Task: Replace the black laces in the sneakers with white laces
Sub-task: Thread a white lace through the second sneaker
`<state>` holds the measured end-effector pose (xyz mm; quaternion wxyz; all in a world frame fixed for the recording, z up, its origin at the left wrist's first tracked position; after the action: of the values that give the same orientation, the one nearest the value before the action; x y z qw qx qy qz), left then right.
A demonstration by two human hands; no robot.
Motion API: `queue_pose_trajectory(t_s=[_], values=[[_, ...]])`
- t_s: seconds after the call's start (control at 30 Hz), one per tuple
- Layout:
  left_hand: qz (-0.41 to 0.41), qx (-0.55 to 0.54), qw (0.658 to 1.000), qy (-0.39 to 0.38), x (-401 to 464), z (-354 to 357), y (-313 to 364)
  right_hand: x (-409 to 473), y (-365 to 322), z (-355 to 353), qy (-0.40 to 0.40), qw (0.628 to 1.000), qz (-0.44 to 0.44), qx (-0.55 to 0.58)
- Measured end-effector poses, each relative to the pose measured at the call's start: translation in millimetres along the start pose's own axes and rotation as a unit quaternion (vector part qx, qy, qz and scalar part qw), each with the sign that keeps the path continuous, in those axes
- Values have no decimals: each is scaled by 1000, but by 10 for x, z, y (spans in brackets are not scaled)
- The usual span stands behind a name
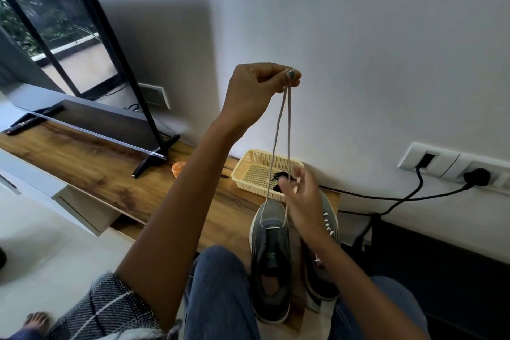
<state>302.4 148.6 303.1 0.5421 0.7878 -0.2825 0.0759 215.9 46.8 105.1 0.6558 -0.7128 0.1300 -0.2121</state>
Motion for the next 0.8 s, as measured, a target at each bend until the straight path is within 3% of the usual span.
queue_pose_trajectory(t_s=[0.2, 0.3, 0.4, 0.5, 0.57, 0.63, 0.7, 0.73, 0.8], values=[[-28, 13, 999, -37, -91, 151, -184, 373, -1030, -9, 1, 988, -79, 134], [-46, 27, 998, -32, -141, 149, -340, 417, -1067, -63, 14, 984, -99, 145], [-84, 9, 996, 24, -253, 48, -606, 387, -848, -143, 27, 989, -58, 136], [-148, -78, 960, 225, -372, -314, -967, 327, -538, -264, 41, 988, -3, 149], [-131, -131, 886, 425, -500, -714, -1203, 283, -360, -350, 45, 987, 15, 151], [-123, -76, 811, 567, -695, -1015, -1399, 251, -179, -405, 43, 990, 31, 130], [-141, 23, 776, 614, -874, -1081, -1504, 224, 29, -418, 33, 993, 61, 95], [-151, 58, 787, 595, -927, -1021, -1549, 214, 127, -410, 26, 994, 73, 71], [-195, 113, 856, 466, -975, -725, -1667, 204, 324, -356, 6, 997, 79, 7]])
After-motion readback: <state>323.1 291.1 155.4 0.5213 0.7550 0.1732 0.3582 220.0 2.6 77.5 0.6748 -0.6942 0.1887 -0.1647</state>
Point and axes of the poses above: each hand's wrist, its own x-axis towards the middle knuckle, its own z-axis out of the palm, y = z × x, the point moved 5 cm from there along x, towards the middle knuckle, and after that the axes turned 13 degrees about x, right-handed, at the moved point
